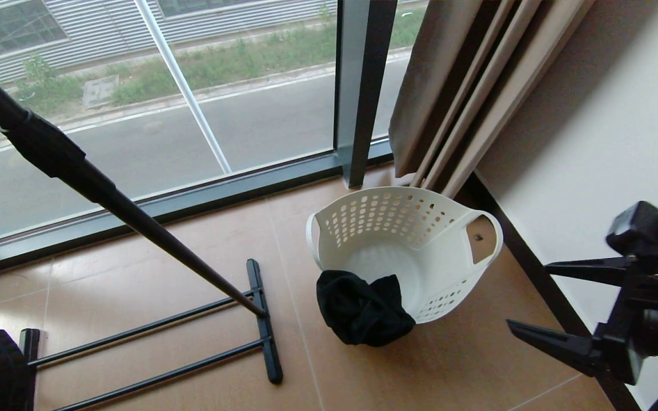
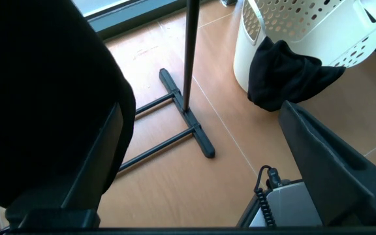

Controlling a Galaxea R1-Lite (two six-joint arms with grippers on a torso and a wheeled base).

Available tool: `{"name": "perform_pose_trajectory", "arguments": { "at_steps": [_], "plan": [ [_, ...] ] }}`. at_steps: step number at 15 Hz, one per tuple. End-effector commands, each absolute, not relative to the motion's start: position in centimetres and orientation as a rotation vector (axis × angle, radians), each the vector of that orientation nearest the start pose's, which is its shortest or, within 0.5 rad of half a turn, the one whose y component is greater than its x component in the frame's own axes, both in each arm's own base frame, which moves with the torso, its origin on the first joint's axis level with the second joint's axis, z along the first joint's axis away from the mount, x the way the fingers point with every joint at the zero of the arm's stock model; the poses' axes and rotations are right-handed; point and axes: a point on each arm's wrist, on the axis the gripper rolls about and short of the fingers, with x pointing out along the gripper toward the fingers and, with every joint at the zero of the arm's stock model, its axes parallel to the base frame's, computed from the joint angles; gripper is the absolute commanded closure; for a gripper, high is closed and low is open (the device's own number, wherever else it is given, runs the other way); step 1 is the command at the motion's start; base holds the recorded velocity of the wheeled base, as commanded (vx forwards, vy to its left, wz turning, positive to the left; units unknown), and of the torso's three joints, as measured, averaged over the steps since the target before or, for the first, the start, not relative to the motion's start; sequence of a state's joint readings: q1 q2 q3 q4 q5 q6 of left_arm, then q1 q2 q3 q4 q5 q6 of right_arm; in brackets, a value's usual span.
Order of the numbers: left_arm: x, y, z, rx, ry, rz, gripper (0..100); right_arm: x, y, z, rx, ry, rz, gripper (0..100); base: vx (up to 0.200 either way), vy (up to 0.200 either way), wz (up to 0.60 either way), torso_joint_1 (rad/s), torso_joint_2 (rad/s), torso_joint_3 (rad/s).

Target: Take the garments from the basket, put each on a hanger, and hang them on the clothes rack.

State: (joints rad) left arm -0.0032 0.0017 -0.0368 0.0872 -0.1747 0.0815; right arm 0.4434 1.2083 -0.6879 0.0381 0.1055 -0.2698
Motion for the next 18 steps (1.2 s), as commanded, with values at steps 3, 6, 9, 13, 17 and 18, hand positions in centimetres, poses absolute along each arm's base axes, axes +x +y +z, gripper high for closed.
{"name": "perform_pose_trajectory", "arguments": {
  "at_steps": [3,6,9,13,17,18],
  "plan": [
    [-2.6,-0.4,7.7,0.077,0.045,-0.180,0,20.7,12.1,16.4,-0.430,0.612,0.648,0,0.000,0.000,0.00,0.000,0.00,0.000],
    [-2.6,-0.4,7.7,0.077,0.045,-0.180,0,24.5,14.2,13.5,-0.447,0.612,0.604,0,0.000,0.000,0.00,0.000,0.00,0.000],
    [-2.6,-0.4,7.7,0.077,0.045,-0.180,0,26.8,15.5,11.8,-0.455,0.653,0.608,0,0.000,0.000,0.00,0.000,0.00,0.000],
    [-2.6,-0.4,7.7,0.077,0.045,-0.180,0,30.5,17.6,8.4,-0.468,0.717,0.612,0,0.000,0.000,0.00,0.000,0.00,0.000],
    [-2.6,-0.4,7.7,0.077,0.045,-0.180,0,34.5,19.9,6.1,-0.469,0.708,0.605,0,0.000,0.000,0.00,0.000,0.00,0.000],
    [-2.6,-0.4,7.7,0.077,0.045,-0.180,0,35.2,20.4,5.6,-0.471,0.703,0.599,0,0.000,0.000,0.00,0.000,0.00,0.000]
  ]
}}
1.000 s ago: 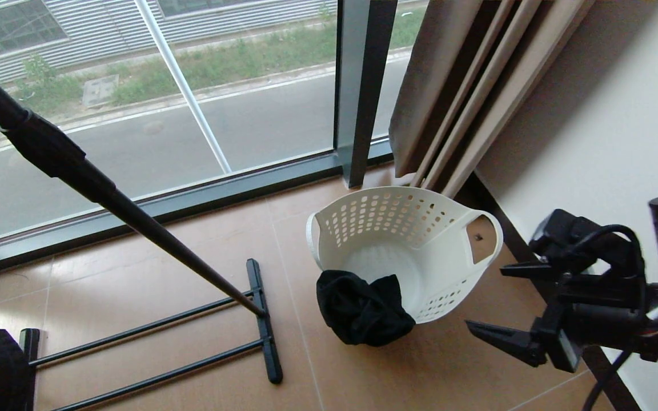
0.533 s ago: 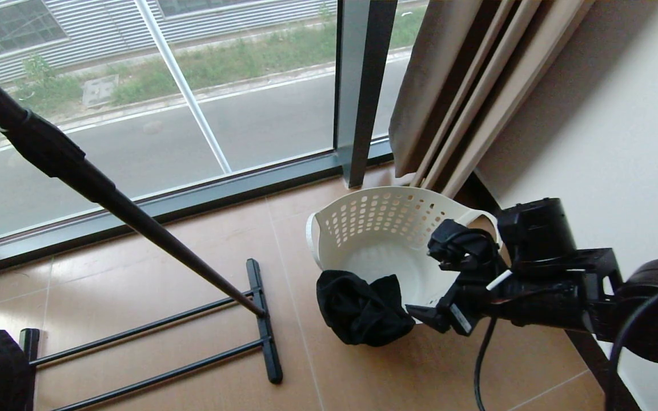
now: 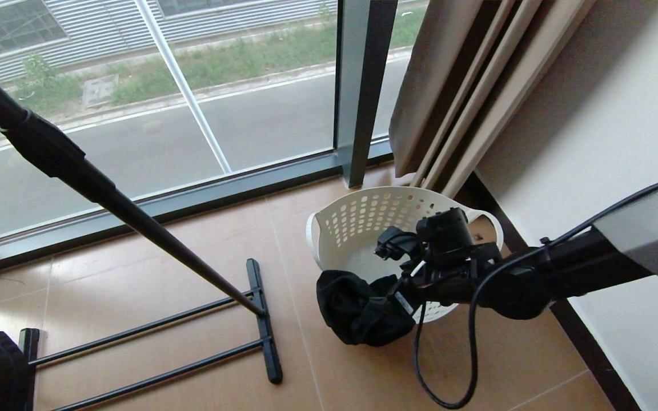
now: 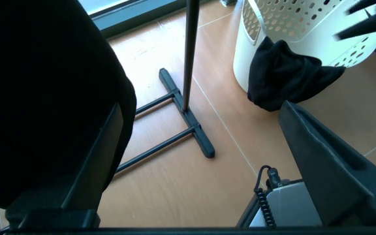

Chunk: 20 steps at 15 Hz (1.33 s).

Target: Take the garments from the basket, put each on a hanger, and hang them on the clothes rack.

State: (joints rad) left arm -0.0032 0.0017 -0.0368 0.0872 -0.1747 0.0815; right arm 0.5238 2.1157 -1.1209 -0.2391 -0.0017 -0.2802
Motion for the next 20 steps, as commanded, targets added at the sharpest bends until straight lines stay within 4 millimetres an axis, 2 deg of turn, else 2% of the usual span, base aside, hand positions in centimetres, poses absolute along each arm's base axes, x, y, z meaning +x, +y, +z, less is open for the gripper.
{"name": "perform_pose_trajectory", "arguments": {
  "at_steps": [1,6,15,20],
  "plan": [
    [-2.6,-0.4,7.7,0.077,0.045,-0.180,0,36.1,20.8,4.9,-0.477,0.702,0.579,0,0.000,0.000,0.00,0.000,0.00,0.000],
    [-2.6,-0.4,7.7,0.077,0.045,-0.180,0,39.0,22.3,2.5,-0.483,0.691,0.528,0,0.000,0.000,0.00,0.000,0.00,0.000],
    [-2.6,-0.4,7.7,0.077,0.045,-0.180,0,41.4,23.6,0.8,-0.469,0.663,0.498,0,0.000,0.000,0.00,0.000,0.00,0.000],
    [-2.6,-0.4,7.7,0.077,0.045,-0.181,0,42.1,23.8,-0.7,-0.471,0.672,0.495,0,0.000,0.000,0.00,0.000,0.00,0.000]
  ]
}}
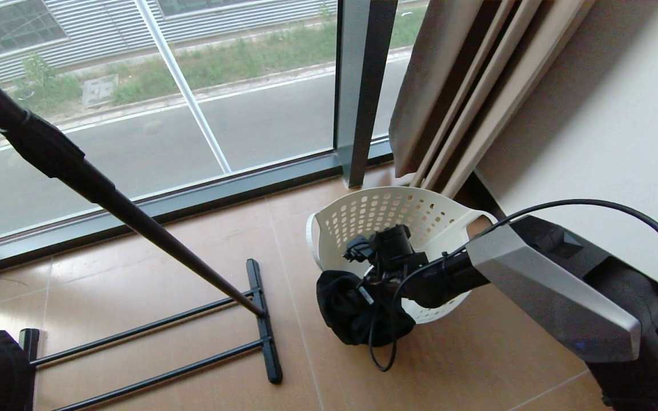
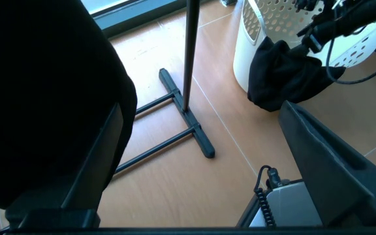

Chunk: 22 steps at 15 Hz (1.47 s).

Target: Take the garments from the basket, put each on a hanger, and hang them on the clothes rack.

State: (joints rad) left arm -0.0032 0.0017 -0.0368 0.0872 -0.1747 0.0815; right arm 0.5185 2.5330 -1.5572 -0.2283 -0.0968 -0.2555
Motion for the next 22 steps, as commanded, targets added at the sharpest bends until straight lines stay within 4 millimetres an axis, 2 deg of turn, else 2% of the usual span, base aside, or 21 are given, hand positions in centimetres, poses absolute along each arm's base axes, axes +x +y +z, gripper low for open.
{"name": "perform_pose_trajectory", "arguments": {
  "at_steps": [1,4,5,8,11,15,16,18,19,22],
  "plan": [
    [-2.6,-0.4,7.7,0.077,0.045,-0.180,0,42.3,23.7,-1.0,-0.470,0.673,0.492,0,0.000,0.000,0.00,0.000,0.00,0.000],
    [-2.6,-0.4,7.7,0.077,0.045,-0.180,0,42.8,23.6,-1.6,-0.468,0.678,0.485,0,0.000,0.000,0.00,0.000,0.00,0.000],
    [-2.6,-0.4,7.7,0.077,0.045,-0.180,0,42.9,23.6,-1.6,-0.468,0.675,0.484,100,0.000,0.000,0.00,0.000,0.00,0.000],
    [-2.6,-0.4,7.7,0.077,0.045,-0.180,0,43.0,23.7,-2.3,-0.467,0.684,0.484,100,0.000,0.000,0.00,0.000,0.00,0.000],
    [-2.6,-0.4,7.7,0.077,0.045,-0.180,0,42.8,23.6,-2.0,-0.440,0.690,0.472,100,0.000,0.000,0.00,0.000,0.00,0.000],
    [-2.6,-0.4,7.7,0.077,0.045,-0.180,0,42.1,23.1,1.4,-0.432,0.655,0.447,100,0.000,0.000,0.00,0.000,0.00,0.000],
    [-2.6,-0.4,7.7,0.077,0.045,-0.180,0,41.0,22.7,2.8,-0.434,0.655,0.447,100,0.000,0.000,0.00,0.000,0.00,0.000],
    [-2.6,-0.4,7.7,0.077,0.045,-0.180,0,39.9,22.1,4.3,-0.445,0.646,0.413,100,0.000,0.000,0.00,0.000,0.00,0.000],
    [-2.6,-0.4,7.7,0.077,0.045,-0.180,0,39.1,22.2,5.8,-0.449,0.625,0.408,100,0.000,0.000,0.00,0.000,0.00,0.000],
    [-2.6,-0.4,7.7,0.077,0.045,-0.180,0,38.6,21.7,9.2,-0.440,0.566,0.378,100,0.000,0.000,0.00,0.000,0.00,0.000]
  ]
}}
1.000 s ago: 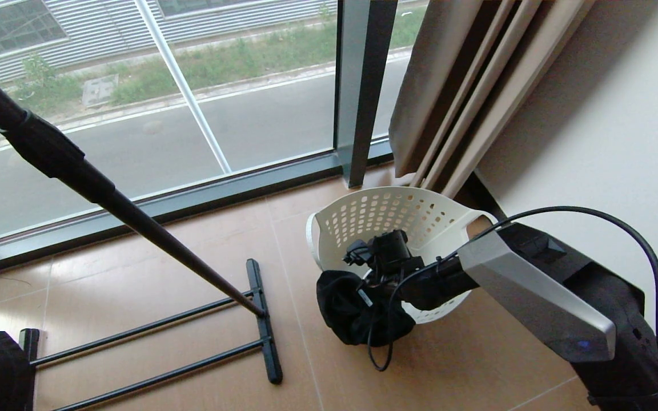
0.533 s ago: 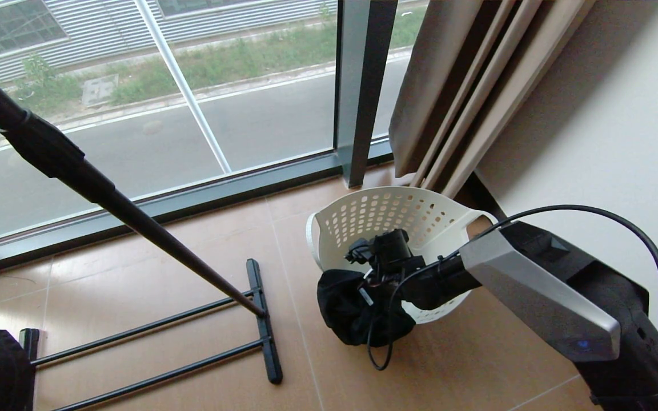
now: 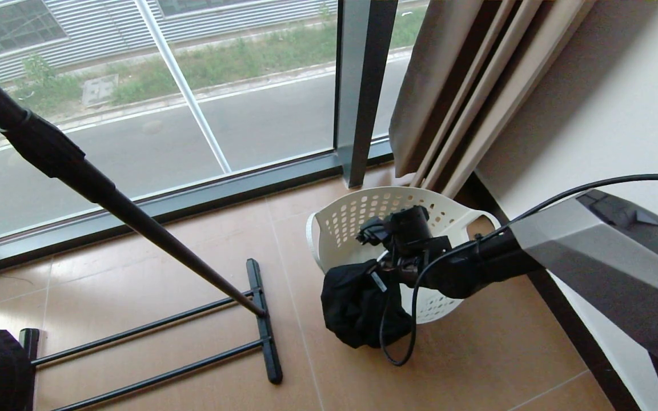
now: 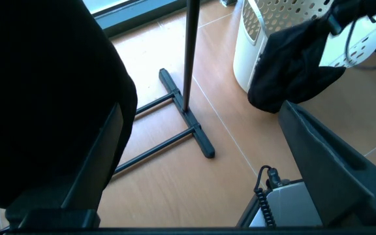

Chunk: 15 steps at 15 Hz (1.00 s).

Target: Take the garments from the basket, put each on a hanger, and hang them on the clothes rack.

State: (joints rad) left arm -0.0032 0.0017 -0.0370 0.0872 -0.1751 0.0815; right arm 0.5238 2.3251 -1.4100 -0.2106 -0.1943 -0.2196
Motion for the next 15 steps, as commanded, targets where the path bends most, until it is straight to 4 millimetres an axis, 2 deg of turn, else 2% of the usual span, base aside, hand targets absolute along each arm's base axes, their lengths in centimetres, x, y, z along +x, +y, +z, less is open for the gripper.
{"name": "perform_pose_trajectory", "arguments": {
  "at_steps": [1,4,12,15],
  "plan": [
    [-2.6,-0.4,7.7,0.077,0.045,-0.180,0,38.1,21.5,10.3,-0.441,0.571,0.378,100,0.000,0.000,0.00,0.000,0.00,0.000],
    [-2.6,-0.4,7.7,0.077,0.045,-0.180,0,37.0,20.1,13.7,-0.427,0.549,0.358,100,0.000,0.000,0.00,0.000,0.00,0.000],
    [-2.6,-0.4,7.7,0.081,0.044,-0.182,0,34.8,19.0,18.8,-0.366,0.469,0.312,100,0.000,0.000,0.00,0.000,0.00,0.000],
    [-2.6,-0.4,7.7,0.077,0.045,-0.181,0,33.4,18.5,20.7,-0.333,0.435,0.312,100,0.000,0.000,0.00,0.000,0.00,0.000]
  ]
}}
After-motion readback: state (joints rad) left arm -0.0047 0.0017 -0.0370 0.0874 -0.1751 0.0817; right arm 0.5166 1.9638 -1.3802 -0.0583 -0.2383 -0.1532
